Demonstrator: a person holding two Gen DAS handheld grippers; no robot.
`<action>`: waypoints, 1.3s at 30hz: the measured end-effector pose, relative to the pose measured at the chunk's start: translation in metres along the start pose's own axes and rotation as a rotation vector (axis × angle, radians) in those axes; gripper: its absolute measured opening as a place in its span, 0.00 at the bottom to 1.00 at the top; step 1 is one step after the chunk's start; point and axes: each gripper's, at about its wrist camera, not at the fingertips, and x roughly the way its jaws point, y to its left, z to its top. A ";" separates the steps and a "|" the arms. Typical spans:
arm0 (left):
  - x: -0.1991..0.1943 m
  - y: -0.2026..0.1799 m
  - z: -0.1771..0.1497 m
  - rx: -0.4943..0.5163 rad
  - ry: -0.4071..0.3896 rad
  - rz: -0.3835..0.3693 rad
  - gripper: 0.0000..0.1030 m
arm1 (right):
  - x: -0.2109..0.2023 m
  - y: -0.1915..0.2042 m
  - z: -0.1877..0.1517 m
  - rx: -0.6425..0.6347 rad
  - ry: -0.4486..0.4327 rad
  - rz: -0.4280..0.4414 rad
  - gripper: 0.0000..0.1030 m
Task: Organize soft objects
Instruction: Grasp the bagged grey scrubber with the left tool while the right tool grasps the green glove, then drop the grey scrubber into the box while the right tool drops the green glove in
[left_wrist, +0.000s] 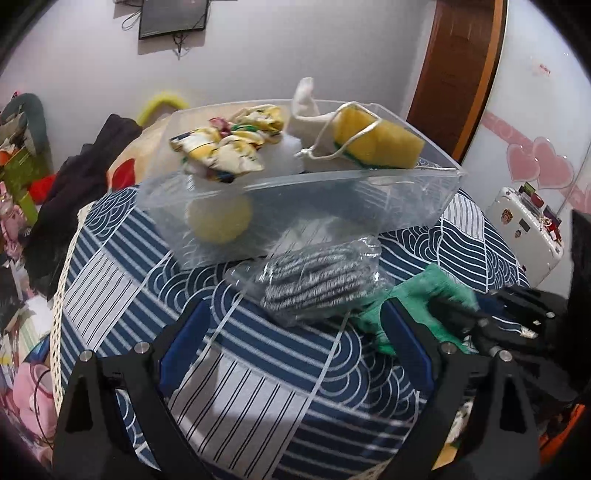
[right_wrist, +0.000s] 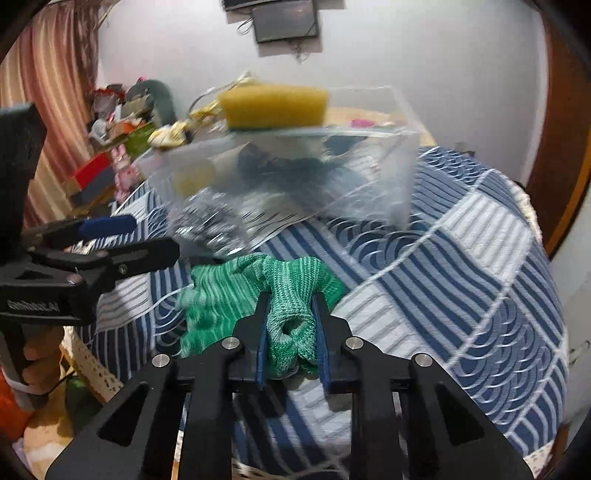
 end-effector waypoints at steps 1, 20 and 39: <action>0.004 -0.001 0.002 0.000 0.005 -0.001 0.92 | -0.003 -0.004 0.001 0.005 -0.010 -0.015 0.18; 0.025 -0.019 0.014 -0.007 -0.018 -0.020 0.37 | -0.046 -0.032 0.009 0.070 -0.137 -0.137 0.18; -0.072 -0.012 0.023 -0.038 -0.212 -0.013 0.32 | -0.067 -0.015 0.043 0.028 -0.256 -0.104 0.18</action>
